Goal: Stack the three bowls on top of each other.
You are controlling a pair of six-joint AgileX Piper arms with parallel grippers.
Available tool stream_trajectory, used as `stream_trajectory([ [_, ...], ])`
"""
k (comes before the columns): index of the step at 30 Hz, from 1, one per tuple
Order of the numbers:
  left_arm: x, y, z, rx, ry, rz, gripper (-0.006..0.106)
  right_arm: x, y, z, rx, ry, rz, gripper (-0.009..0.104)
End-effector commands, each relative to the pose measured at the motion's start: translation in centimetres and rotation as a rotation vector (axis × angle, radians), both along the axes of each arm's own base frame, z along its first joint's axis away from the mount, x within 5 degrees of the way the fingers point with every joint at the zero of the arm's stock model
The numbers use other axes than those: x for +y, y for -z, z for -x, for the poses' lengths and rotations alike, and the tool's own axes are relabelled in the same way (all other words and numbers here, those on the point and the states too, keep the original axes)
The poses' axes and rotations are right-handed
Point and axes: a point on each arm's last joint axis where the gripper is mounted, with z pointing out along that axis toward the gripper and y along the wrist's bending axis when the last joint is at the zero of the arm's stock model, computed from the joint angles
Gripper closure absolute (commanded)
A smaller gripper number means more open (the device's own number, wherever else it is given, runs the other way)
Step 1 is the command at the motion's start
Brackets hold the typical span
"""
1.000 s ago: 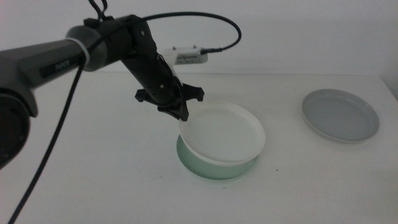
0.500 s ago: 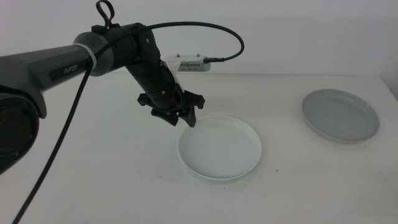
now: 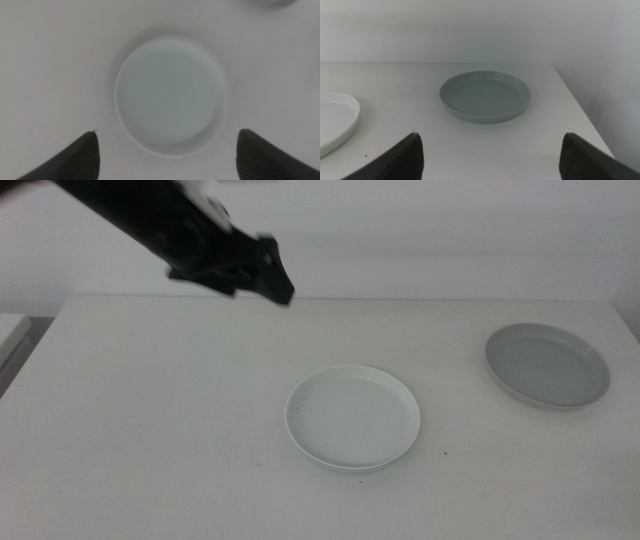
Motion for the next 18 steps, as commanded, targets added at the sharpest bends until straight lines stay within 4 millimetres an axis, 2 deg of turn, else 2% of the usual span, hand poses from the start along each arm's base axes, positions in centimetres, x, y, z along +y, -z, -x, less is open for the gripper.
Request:
stream_trajectory([
  [1,1.2,-4.3,4.4,-0.141,0.007,0.048,0.007,-0.1,0.0,0.0,-0.011,0.007,0.014,0.004],
  [2,1.8,-5.5,6.6,-0.194,-0.004,0.060,0.007,-0.1,0.0,0.0,-0.011,0.007,0.014,0.004],
  [6,3.6,-8.0,12.9,-0.349,-0.060,0.118,0.007,-0.1,0.0,0.0,-0.011,0.007,0.014,0.004],
  [11,5.4,-10.4,19.6,-0.427,-0.095,0.162,0.007,-0.1,0.0,0.0,-0.011,0.007,0.014,0.004],
  [14,6.1,-10.8,21.8,-0.426,-0.110,0.149,0.007,-0.1,0.0,0.0,-0.011,0.007,0.014,0.004],
  [18,6.6,-11.1,22.9,-0.437,-0.124,0.138,0.007,-0.1,0.0,0.0,-0.011,0.007,0.014,0.004],
])
